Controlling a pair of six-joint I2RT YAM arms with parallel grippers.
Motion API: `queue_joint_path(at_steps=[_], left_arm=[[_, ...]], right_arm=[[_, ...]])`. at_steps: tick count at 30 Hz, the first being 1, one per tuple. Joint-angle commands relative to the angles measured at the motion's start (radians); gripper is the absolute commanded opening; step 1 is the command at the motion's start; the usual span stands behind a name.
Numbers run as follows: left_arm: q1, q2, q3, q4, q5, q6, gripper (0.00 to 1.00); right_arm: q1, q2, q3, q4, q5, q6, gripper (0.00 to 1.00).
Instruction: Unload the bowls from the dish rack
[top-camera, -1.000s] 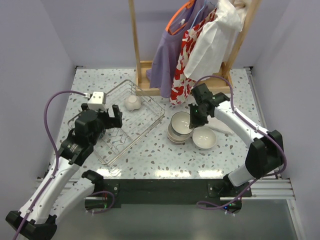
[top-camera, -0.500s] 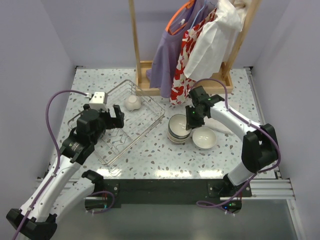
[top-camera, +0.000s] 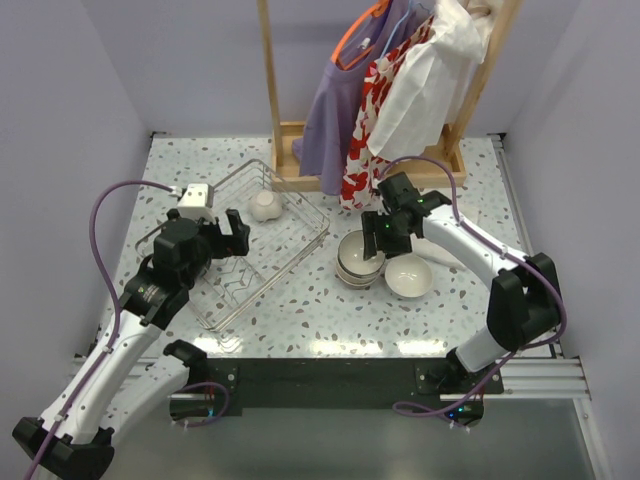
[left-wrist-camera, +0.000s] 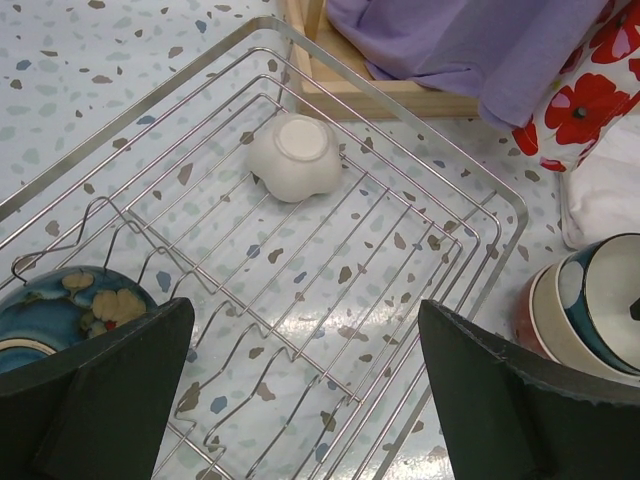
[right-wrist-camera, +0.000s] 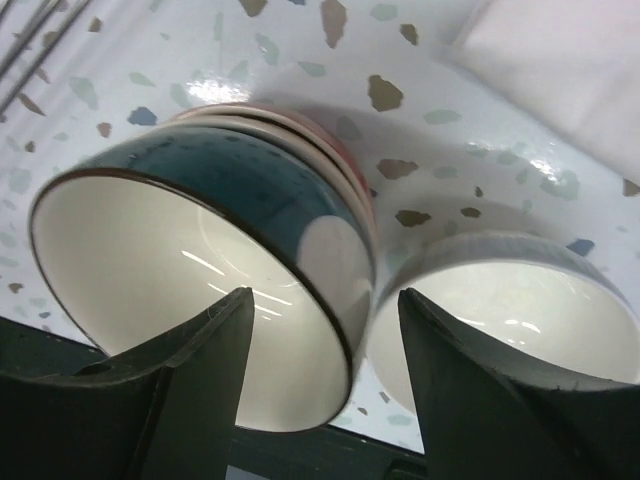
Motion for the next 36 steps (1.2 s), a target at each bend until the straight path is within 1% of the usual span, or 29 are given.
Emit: queue_joint_path(at_steps=[1,4,6,7,9,10,12,13,15,16,17,25,36], left_arm=[[0.004,0.001,0.001,0.029,0.017,-0.023,1.0],[0.006,0.002,0.001,0.028,0.018,-0.028,1.0],[0.004,-0.001,0.001,0.025,0.017,-0.028,1.0],[0.004,-0.002,-0.001,0.023,0.015,-0.028,1.0],[0.004,-0.004,-0.001,0.017,0.012,-0.028,1.0],[0.004,-0.005,-0.001,0.016,0.012,-0.028,1.0],[0.004,-0.007,-0.001,0.009,0.01,-0.028,1.0],[0.004,-0.01,-0.002,0.008,0.01,-0.028,1.0],[0.004,-0.013,-0.002,0.005,0.01,-0.031,1.0],[0.004,-0.011,-0.004,0.005,0.01,-0.031,1.0],[0.004,-0.014,-0.004,0.003,0.01,-0.031,1.0],[0.004,-0.016,-0.015,0.011,0.01,-0.034,1.0],[0.004,-0.025,-0.03,0.014,0.01,-0.034,1.0]], right_arm=[[-0.006,-0.046,-0.014,-0.068,0.064,-0.047,0.65],[-0.006,-0.049,-0.028,-0.066,0.058,-0.044,0.65],[-0.006,-0.051,-0.033,-0.062,0.053,-0.042,0.61],[-0.006,-0.054,-0.036,-0.062,0.052,-0.041,0.53],[-0.006,-0.058,-0.038,-0.054,0.043,-0.036,0.43],[-0.006,-0.058,-0.038,-0.051,0.04,-0.035,0.33],[-0.008,-0.063,-0.038,-0.042,0.02,-0.027,0.25],[-0.006,-0.061,-0.041,-0.039,0.015,-0.024,0.18],[-0.008,-0.061,-0.041,-0.031,0.0,-0.015,0.1],[-0.008,-0.063,-0.036,-0.029,-0.002,-0.012,0.03],[-0.006,-0.063,-0.03,-0.035,-0.003,-0.012,0.0],[-0.008,-0.071,0.064,-0.097,0.023,-0.019,0.0],[-0.008,-0.049,0.005,0.001,-0.019,0.017,0.0]])
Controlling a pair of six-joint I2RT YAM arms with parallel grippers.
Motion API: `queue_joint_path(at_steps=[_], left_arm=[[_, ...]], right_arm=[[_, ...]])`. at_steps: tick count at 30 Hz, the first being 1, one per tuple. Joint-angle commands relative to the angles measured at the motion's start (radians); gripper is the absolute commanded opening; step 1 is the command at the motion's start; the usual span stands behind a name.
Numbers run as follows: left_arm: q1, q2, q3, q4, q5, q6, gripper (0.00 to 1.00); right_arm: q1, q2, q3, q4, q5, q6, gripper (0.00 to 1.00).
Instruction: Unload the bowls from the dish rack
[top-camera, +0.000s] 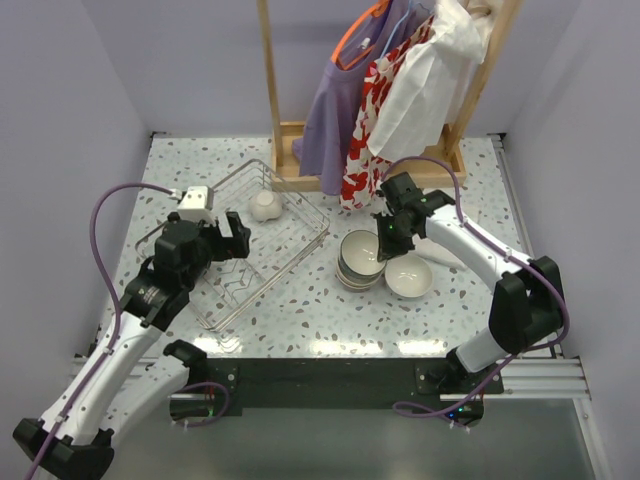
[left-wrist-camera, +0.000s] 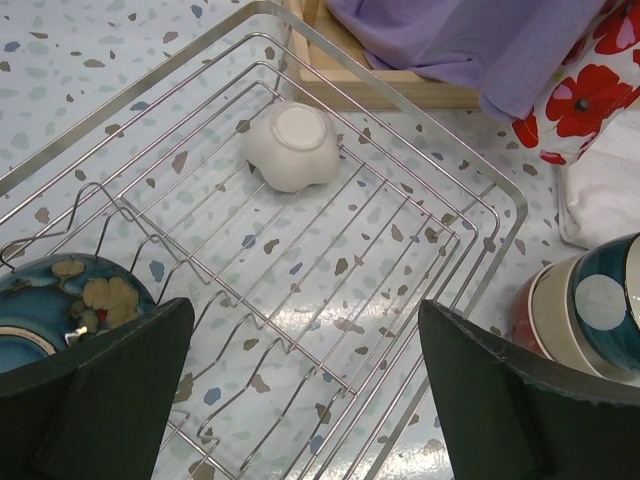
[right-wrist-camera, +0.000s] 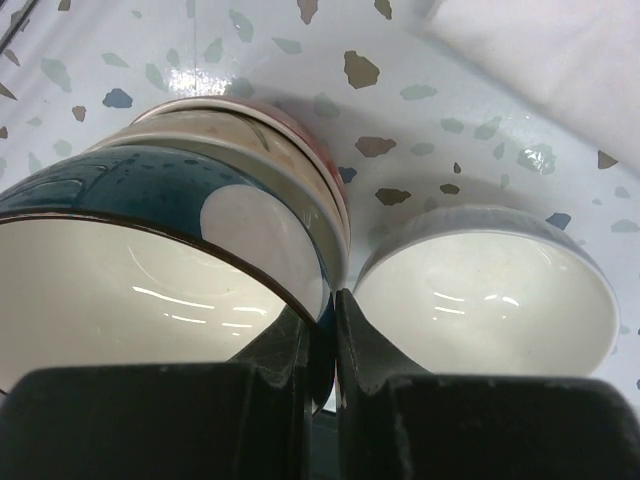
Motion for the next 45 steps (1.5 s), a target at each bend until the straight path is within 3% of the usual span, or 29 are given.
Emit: queue_joint_path(at_steps=[1,7,13,27,33,45], left_arm=[[0.004,-0.017,-0.012,0.022,0.004,-0.01,1.0],[0.004,-0.014,-0.017,0.025,0.009,-0.011,1.0],[0.004,-0.015,-0.02,0.027,0.012,-0.016,1.0],[0.004,0.028,0.006,-0.007,-0.036,-0.039,1.0],[0.004,0.106,0.086,-0.102,-0.178,-0.048,1.0],[0.004,0.428,0.319,-0.522,-0.615,-0.26,1.0]], right_arm=[[0.0,-0.029,-0.006,0.067,-0.046,0.028,0.0],[0.002,-0.026,-0.049,0.119,-0.049,0.039,0.08],[0.002,-0.04,-0.072,0.128,-0.054,0.037,0.22],[0.002,-0.127,0.052,-0.017,0.046,-0.012,0.71],[0.002,-0.176,0.082,-0.05,0.071,-0.032,0.97],[0.002,-0.235,0.051,-0.014,0.085,-0.081,0.99]])
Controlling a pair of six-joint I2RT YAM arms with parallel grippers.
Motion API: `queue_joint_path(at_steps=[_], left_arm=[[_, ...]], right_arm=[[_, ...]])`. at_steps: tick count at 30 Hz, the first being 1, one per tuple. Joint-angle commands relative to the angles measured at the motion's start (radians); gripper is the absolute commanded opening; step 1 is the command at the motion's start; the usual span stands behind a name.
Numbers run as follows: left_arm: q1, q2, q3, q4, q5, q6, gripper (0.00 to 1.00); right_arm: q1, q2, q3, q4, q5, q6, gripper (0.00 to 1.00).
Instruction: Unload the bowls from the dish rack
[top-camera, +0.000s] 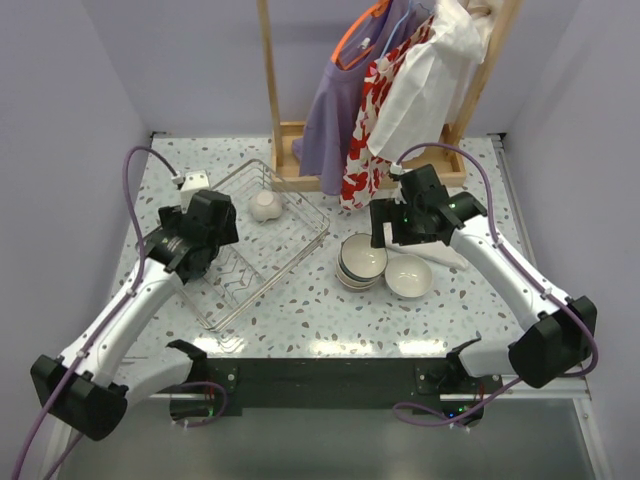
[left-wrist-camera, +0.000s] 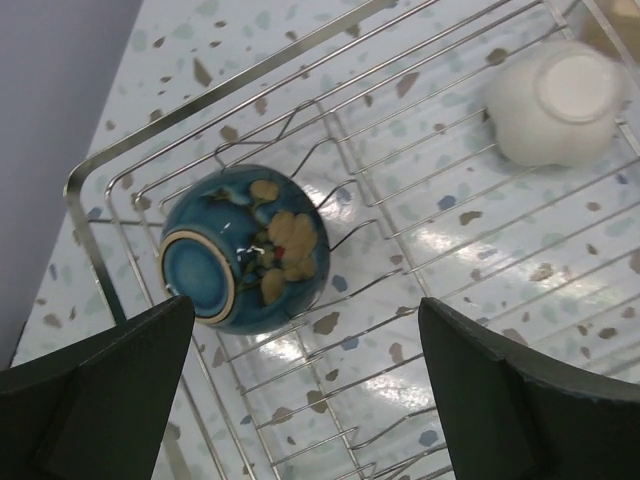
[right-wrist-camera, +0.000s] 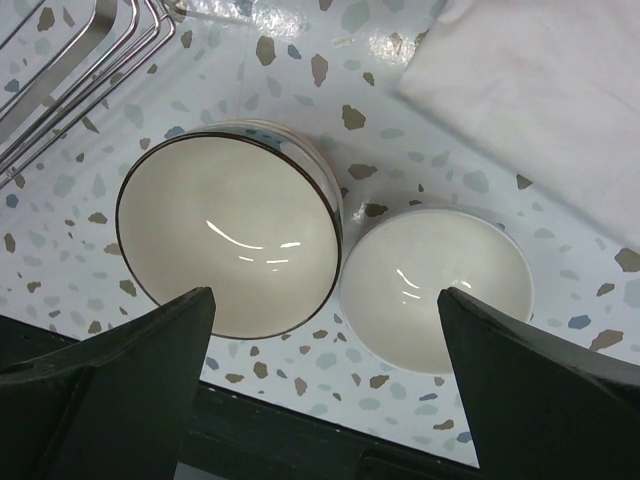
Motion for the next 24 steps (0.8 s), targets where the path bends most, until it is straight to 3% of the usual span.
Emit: queue_joint_path(at_steps=[1,15,24], left_arm=[[0.004,0.111,0.088,-0.194,-0.217,-0.141,1.0],[0.04,0.394,0.183,-0.197,-0.288,-0.252,1.0],[0.064,0.602,0.346,-0.354,-0.329,-0.289,1.0]], right_arm=[[0.003,-0.043,0.002,0.015,0.017,-0.044,0.99],[0.003,-0.075,-0.041,0.081,-0.085,-0.107,0.99],[0.003,-0.105,-0.07,0.087,-0.073,-0.179,0.99]])
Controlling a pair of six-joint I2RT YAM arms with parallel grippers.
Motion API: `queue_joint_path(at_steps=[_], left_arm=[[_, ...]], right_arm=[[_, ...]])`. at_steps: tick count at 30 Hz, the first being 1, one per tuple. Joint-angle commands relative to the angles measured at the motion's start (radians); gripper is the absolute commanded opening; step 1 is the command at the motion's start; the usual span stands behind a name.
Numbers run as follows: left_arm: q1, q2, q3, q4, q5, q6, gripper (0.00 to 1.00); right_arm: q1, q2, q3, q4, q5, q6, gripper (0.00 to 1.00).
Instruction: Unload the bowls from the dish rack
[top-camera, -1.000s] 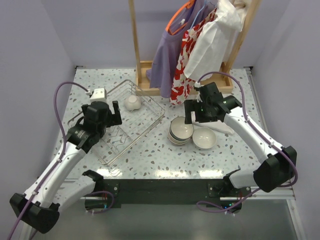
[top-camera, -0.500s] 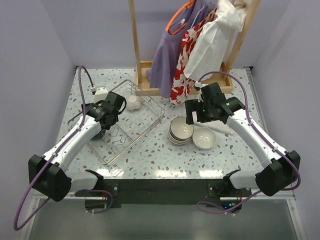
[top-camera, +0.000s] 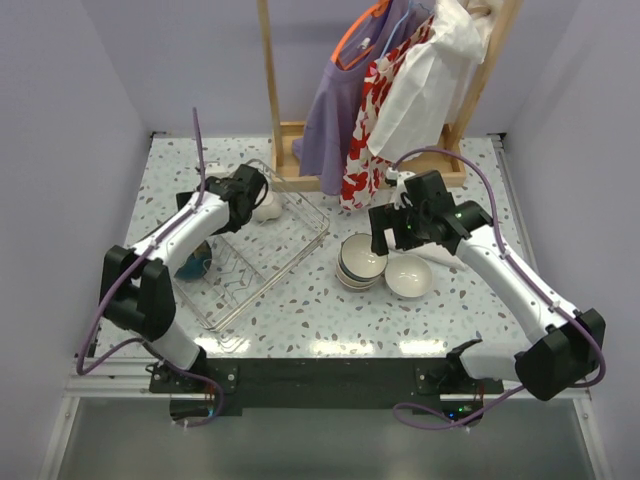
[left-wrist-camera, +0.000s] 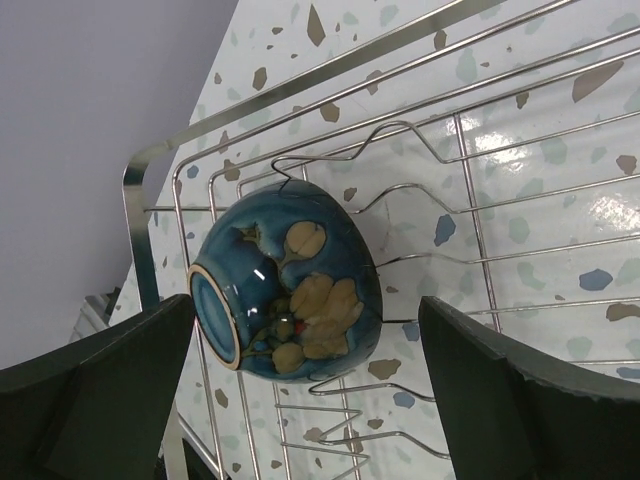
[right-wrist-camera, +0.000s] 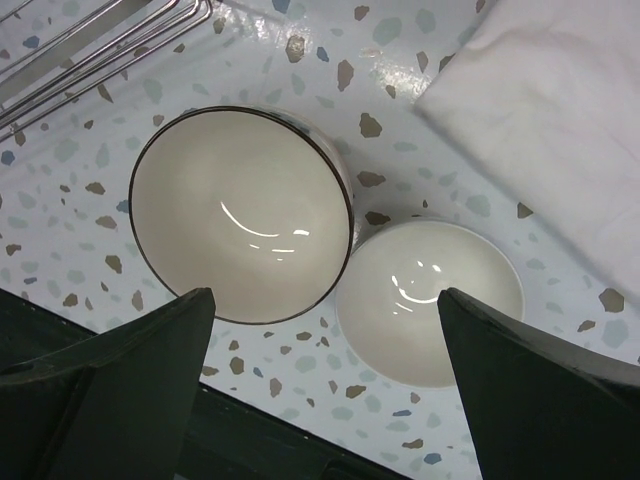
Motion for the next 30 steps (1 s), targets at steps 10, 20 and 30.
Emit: queue_joint_path(at_steps=[10,20,30], left_arm=[[0.089,0.1,0.101,-0.129,0.046,-0.007,1.0],[0.101,0.158,0.141,-0.149,0.133,0.037,1.0],[0.116,0.188,0.143,-0.167,0.106,0.033,1.0]], right_arm=[[0.003,-0.072,-0.054,0.073,-0.024,-0.056,0.99],[0.002,-0.105,-0.086,0.092,-0.023,-0.057,0.99],[0.003,-0.126,-0.103,0.097,-0.012,-0.062,0.99]])
